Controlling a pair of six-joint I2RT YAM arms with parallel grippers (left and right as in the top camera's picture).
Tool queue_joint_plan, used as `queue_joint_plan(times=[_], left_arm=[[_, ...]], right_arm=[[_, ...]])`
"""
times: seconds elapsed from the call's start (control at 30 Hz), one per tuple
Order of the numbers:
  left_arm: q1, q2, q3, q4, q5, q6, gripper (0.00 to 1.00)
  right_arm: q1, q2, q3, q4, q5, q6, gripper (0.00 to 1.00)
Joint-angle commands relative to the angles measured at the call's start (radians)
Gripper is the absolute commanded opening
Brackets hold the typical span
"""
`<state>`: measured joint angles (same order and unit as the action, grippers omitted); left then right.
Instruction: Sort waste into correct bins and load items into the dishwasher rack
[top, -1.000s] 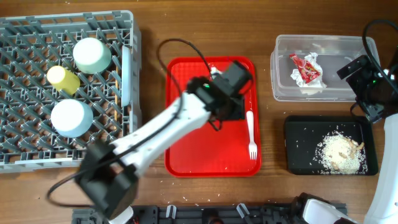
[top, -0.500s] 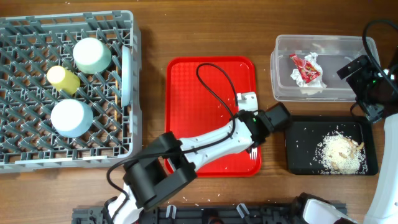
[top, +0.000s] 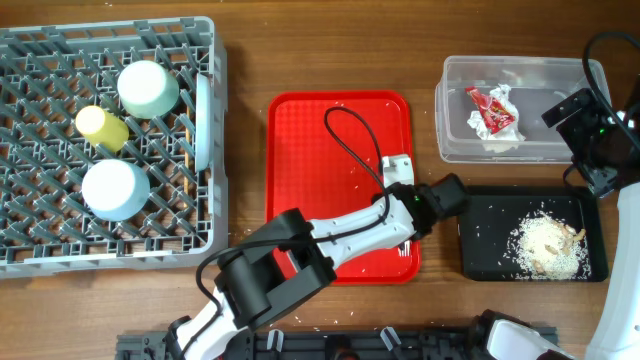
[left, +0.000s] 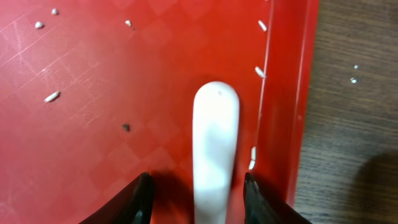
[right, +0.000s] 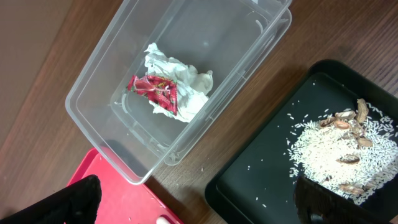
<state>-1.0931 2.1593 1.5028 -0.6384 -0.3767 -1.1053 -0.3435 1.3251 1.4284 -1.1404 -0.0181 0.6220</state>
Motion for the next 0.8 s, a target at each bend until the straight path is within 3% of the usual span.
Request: queue_joint_plan(times=[0.0, 0.2, 0.27, 0.37, 0.4, 0.53, 0.6, 0.63, 0.77], left_arm=[[-0.005, 0.058, -0.012, 0.009, 0.084, -0.01, 0.45], [-0.004, 0.042, -0.01, -0.061, 0.25, 0.001, 0.47], [-0.004, 0.042, -0.011, -0.08, 0.249, 0.001, 0.42], [-0.004, 0.046, -0.011, -0.08, 0.248, 0.001, 0.25], [-0.004, 0.047, -0.011, -0.08, 0.244, 0.001, 0.23], [-0.004, 0.064, -0.011, -0.077, 0.238, 0.001, 0.28], [-0.004, 0.077, -0.011, -0.079, 0.239, 0.001, 0.39], [-0.004, 0.078, -0.011, -0.084, 0.239, 0.001, 0.39], [-0.004, 0.076, -0.011, -0.084, 0.25, 0.001, 0.24]], right_arm=[[-0.004, 0.009, 0.003, 0.003, -0.002, -0.017, 1.0], [-0.004, 0.009, 0.003, 0.003, -0.002, -0.017, 1.0], [-0.004, 0.009, 0.003, 0.003, -0.002, -0.017, 1.0], [-0.004, 0.009, 0.003, 0.003, -0.002, -0.017, 1.0], [-0.004, 0.009, 0.003, 0.003, -0.002, -0.017, 1.0], [-0.004, 0.009, 0.003, 0.003, -0.002, -0.017, 1.0], [-0.004, 0.009, 0.003, 0.003, -0.002, -0.017, 1.0], [-0.004, 0.009, 0.003, 0.003, -0.002, -0.017, 1.0], [-0.004, 0.009, 0.003, 0.003, -0.002, -0.017, 1.0]])
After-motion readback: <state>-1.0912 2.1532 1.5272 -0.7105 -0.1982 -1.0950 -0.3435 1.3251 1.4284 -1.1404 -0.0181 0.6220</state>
